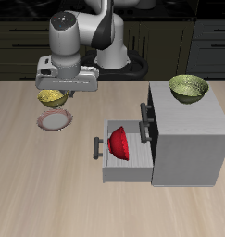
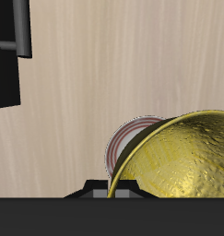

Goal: Place the yellow bowl on the plate

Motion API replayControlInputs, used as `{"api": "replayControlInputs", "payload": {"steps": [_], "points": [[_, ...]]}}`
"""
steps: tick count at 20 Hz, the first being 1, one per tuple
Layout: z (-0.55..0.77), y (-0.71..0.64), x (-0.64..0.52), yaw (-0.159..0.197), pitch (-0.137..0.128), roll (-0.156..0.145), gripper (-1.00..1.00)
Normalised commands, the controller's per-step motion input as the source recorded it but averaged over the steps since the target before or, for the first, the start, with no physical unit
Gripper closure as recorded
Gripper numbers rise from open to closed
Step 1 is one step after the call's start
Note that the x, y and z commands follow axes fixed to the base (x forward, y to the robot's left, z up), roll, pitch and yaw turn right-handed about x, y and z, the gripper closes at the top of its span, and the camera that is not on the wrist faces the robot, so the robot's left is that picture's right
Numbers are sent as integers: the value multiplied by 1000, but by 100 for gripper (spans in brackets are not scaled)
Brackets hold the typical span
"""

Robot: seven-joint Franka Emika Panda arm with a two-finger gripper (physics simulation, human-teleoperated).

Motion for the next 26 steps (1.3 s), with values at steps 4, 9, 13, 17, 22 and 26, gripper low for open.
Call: {"api": "replayControlInputs", "payload": {"steps": [4, 9, 13, 17, 22, 26], "points": [[-149, -27, -174, 17, 10, -16, 100], [-208, -171, -150, 12, 23, -45, 100], [-154, -220, -102, -5, 17, -59, 100], [-207, -122, 45, 13, 22, -36, 100], [-174, -29, 100, 9, 23, -9, 100], [-337, -36, 136, 15, 105, -35, -100]]}}
